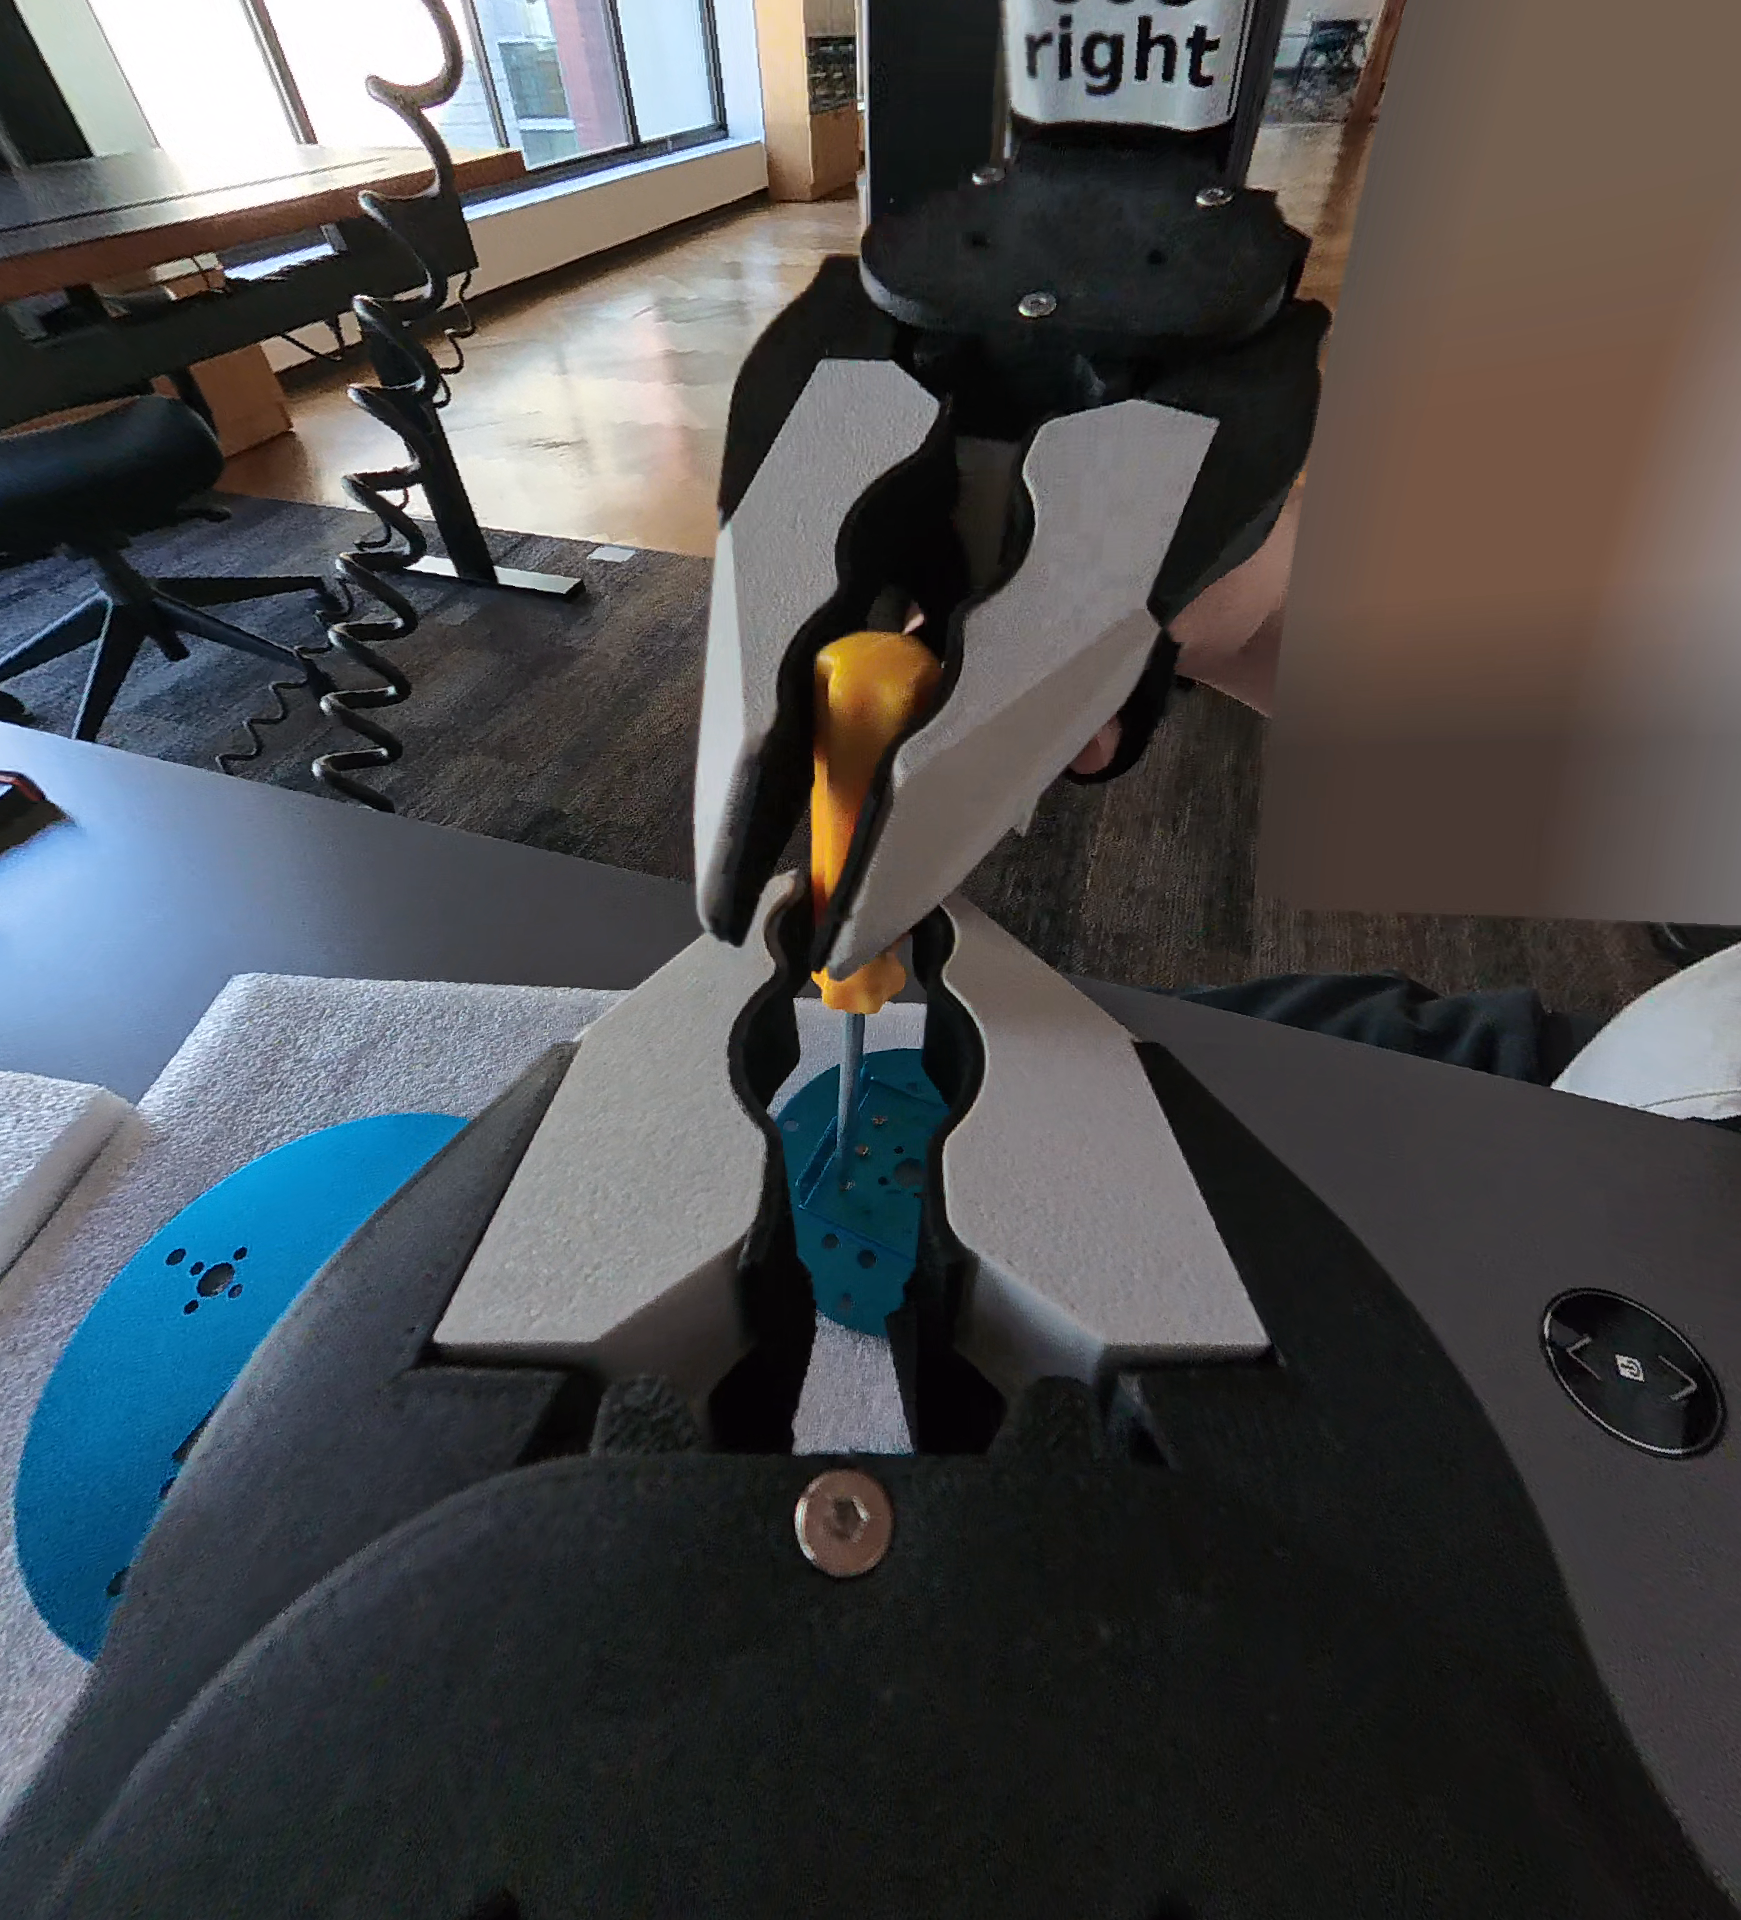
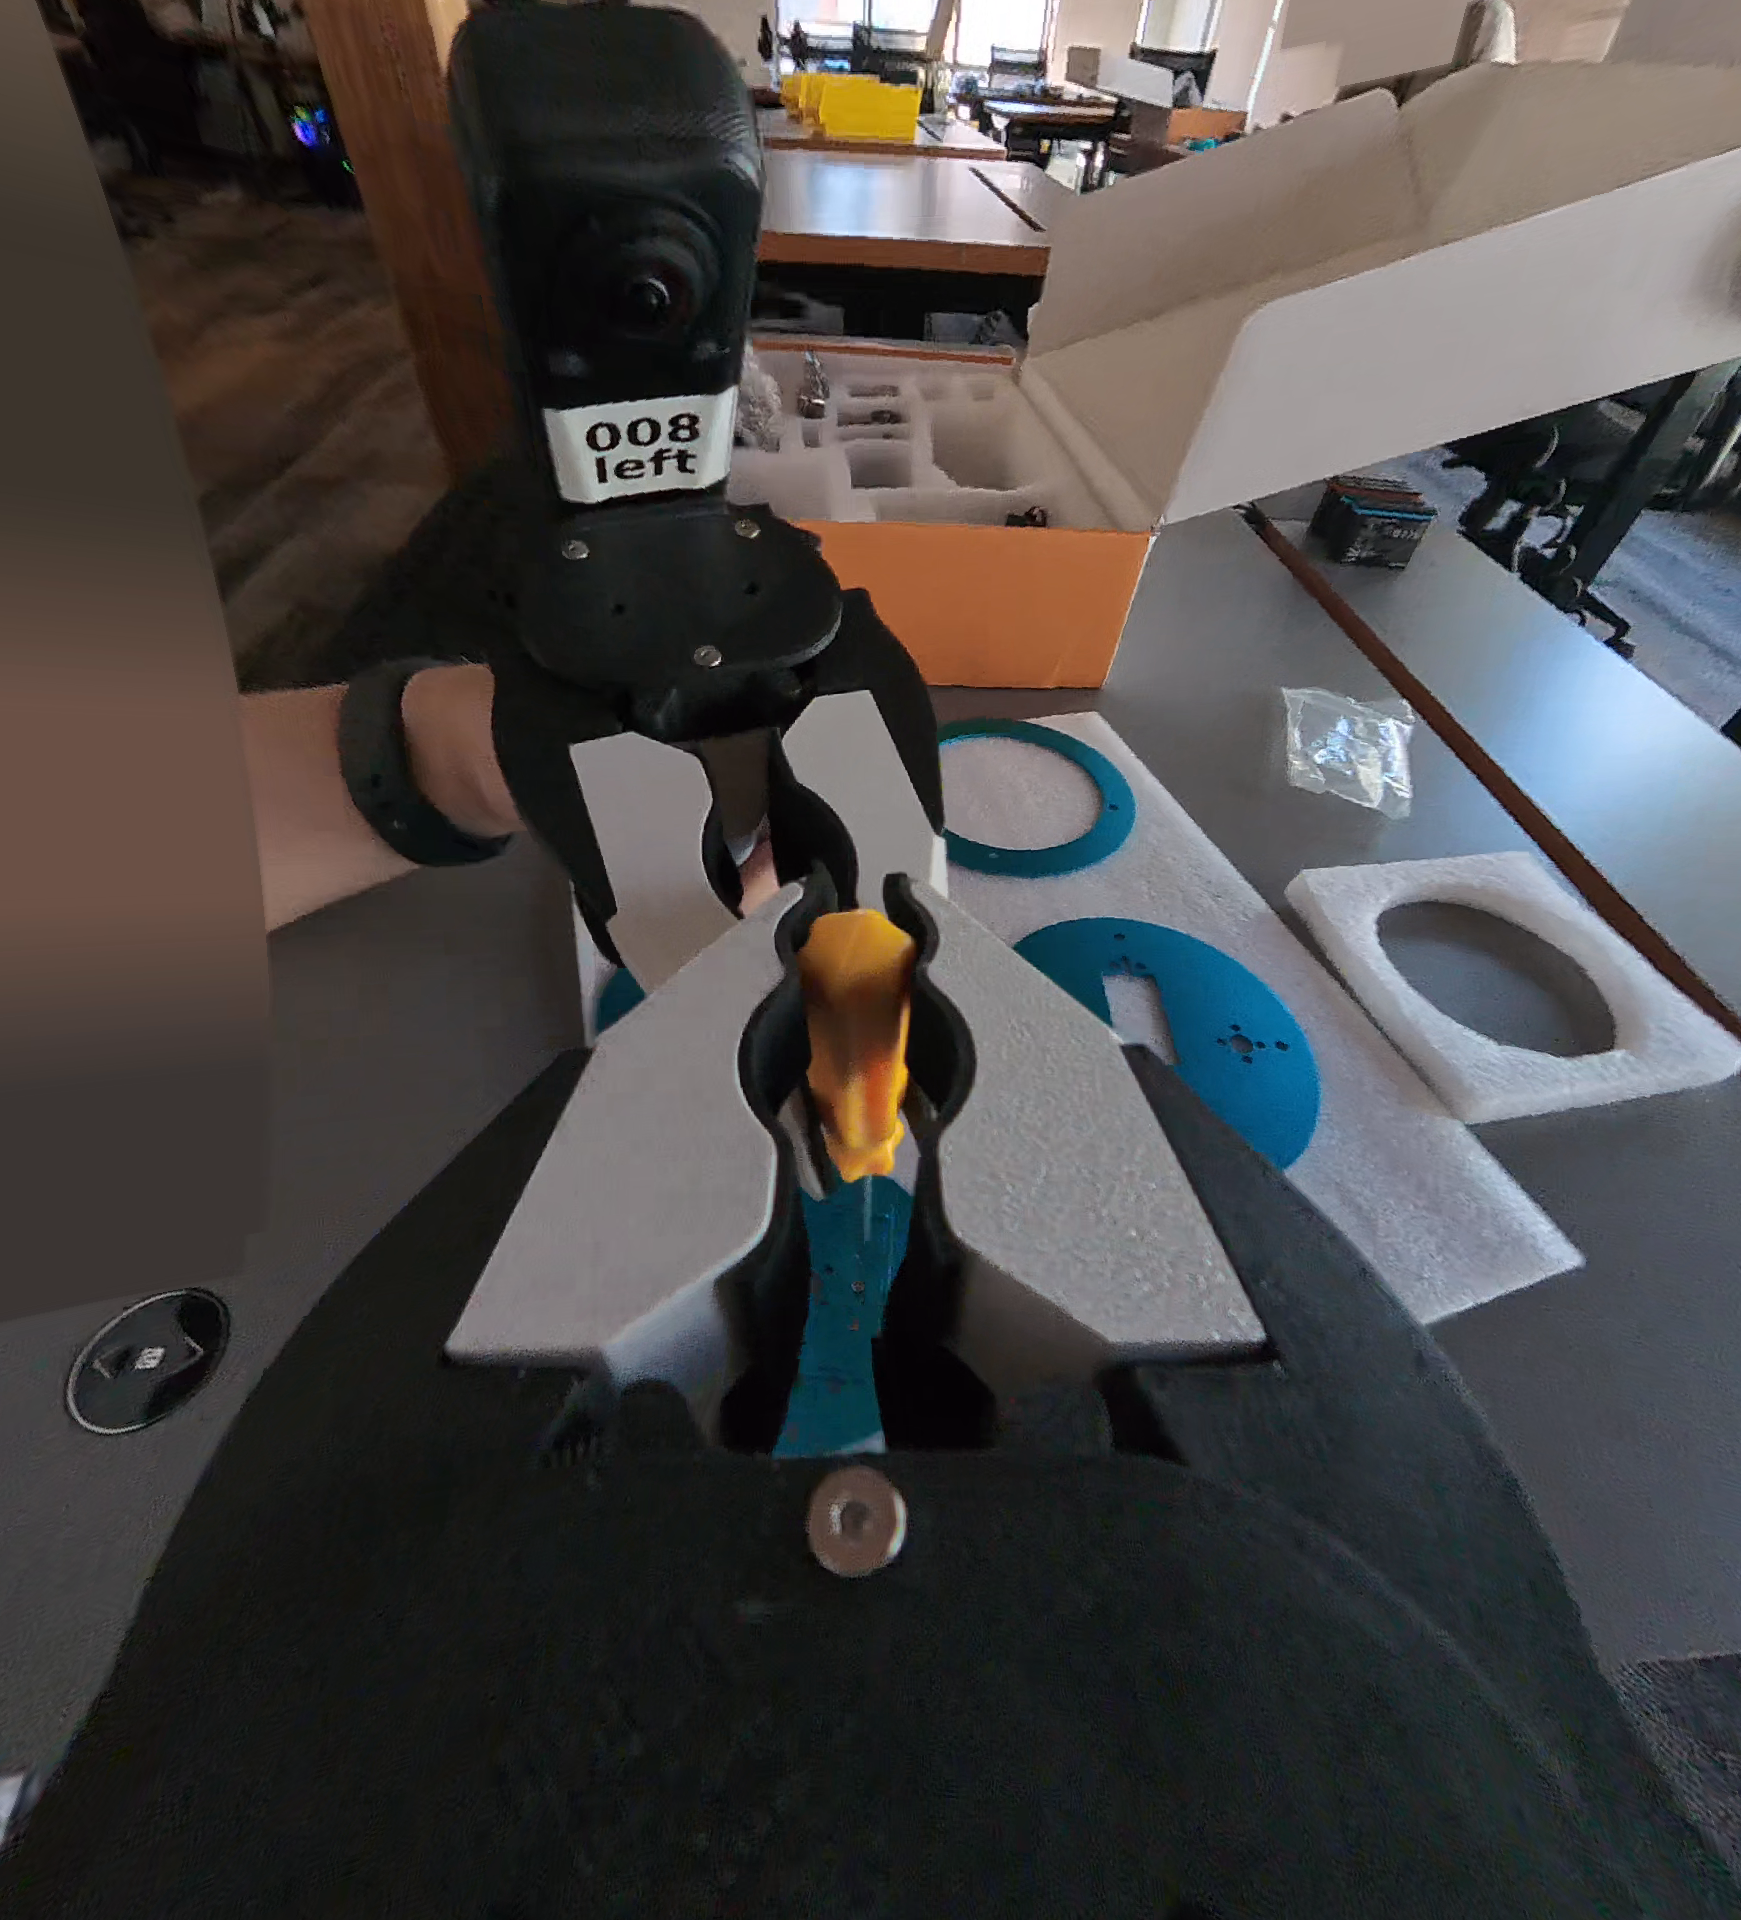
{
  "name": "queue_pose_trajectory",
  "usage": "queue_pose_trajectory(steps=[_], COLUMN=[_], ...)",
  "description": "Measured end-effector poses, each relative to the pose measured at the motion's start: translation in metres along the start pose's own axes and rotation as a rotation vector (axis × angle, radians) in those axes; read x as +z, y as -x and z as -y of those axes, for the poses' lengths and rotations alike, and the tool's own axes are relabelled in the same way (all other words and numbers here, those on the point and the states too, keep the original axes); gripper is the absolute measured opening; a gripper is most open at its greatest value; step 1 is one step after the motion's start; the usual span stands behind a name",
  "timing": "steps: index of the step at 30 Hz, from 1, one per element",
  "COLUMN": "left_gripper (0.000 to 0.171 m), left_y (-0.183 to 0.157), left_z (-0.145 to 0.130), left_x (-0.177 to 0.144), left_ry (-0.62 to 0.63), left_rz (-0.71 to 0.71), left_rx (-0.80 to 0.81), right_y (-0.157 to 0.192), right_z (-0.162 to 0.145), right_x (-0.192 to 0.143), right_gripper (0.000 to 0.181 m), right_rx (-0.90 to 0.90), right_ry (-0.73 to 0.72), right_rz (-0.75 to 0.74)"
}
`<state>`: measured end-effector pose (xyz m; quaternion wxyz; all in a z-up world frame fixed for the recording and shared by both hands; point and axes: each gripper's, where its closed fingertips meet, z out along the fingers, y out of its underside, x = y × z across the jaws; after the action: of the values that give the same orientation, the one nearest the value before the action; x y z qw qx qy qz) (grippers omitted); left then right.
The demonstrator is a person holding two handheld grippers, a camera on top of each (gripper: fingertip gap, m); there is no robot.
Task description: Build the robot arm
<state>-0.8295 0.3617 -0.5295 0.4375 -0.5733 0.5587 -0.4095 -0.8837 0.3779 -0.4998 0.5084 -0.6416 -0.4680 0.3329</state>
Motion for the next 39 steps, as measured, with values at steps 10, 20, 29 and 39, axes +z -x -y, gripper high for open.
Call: queue_pose_trajectory(steps=[10,20,29,39], left_gripper=[0.016,0.016,0.016,0.016], left_y=[0.005,0.005,0.010,0.009], left_z=[0.001,0.001,-0.004,-0.005], left_x=[0.001,-0.002,-0.002,-0.005], left_ry=[0.014,-0.022,0.007,-0.034], left_rz=[0.111,0.007,0.139,0.051], left_rx=[0.015,-0.020,0.003,-0.020], right_y=[-0.013,-0.002,-0.012,-0.007], right_z=[0.001,-0.004,-0.003,0.002], right_x=[0.002,-0.006,-0.004,-0.005], right_gripper=[0.011,0.018,0.017,0.018], right_rx=[0.077,0.033,0.127,0.063], right_ry=[-0.002,0.090,0.011,-0.016], right_rz=[-0.250,0.091,-0.245,-0.092])
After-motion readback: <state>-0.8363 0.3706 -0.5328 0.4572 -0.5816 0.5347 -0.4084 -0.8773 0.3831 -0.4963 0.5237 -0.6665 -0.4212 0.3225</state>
